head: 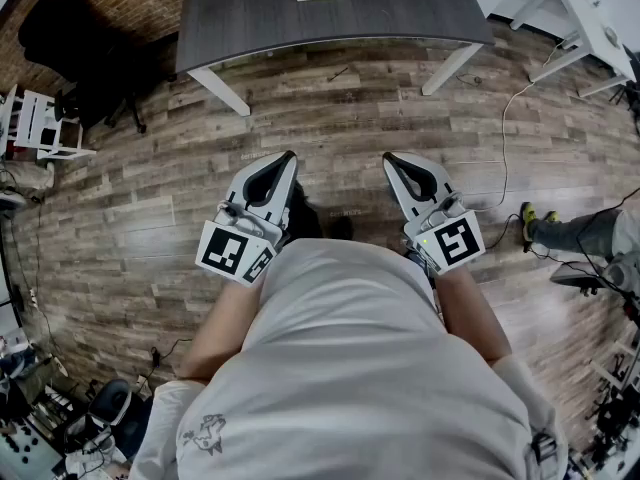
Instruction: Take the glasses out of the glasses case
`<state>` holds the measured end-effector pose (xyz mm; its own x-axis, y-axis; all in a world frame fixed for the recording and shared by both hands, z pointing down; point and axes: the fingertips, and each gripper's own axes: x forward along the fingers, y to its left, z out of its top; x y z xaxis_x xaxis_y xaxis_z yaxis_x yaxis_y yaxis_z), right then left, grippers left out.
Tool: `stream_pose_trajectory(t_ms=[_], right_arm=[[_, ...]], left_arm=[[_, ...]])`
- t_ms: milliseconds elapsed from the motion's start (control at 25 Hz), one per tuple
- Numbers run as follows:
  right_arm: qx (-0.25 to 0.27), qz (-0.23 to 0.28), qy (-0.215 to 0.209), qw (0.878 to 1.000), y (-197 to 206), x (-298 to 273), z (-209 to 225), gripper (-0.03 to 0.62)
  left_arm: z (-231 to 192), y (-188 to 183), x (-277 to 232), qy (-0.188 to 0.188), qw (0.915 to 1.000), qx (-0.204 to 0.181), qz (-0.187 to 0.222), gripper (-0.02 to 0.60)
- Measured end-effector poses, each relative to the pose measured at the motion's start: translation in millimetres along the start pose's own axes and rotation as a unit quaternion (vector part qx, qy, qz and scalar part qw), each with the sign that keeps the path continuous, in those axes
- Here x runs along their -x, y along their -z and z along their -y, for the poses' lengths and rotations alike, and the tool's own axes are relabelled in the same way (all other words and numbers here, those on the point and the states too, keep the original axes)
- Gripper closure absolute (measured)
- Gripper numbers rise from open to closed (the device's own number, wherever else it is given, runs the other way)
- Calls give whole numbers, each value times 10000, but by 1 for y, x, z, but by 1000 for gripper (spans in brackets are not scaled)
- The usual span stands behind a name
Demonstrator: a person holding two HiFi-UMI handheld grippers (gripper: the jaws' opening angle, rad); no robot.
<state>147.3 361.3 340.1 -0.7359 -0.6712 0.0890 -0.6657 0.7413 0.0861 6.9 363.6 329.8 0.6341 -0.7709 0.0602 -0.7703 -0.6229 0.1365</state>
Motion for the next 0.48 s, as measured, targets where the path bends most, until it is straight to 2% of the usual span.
stream_pose_trajectory(t_ms=[480], right_arm=[[-154,-47,-3,9999,4,-25,5,591]], left_arm=[[-21,3,-2,142,9998,-29,-111,571]])
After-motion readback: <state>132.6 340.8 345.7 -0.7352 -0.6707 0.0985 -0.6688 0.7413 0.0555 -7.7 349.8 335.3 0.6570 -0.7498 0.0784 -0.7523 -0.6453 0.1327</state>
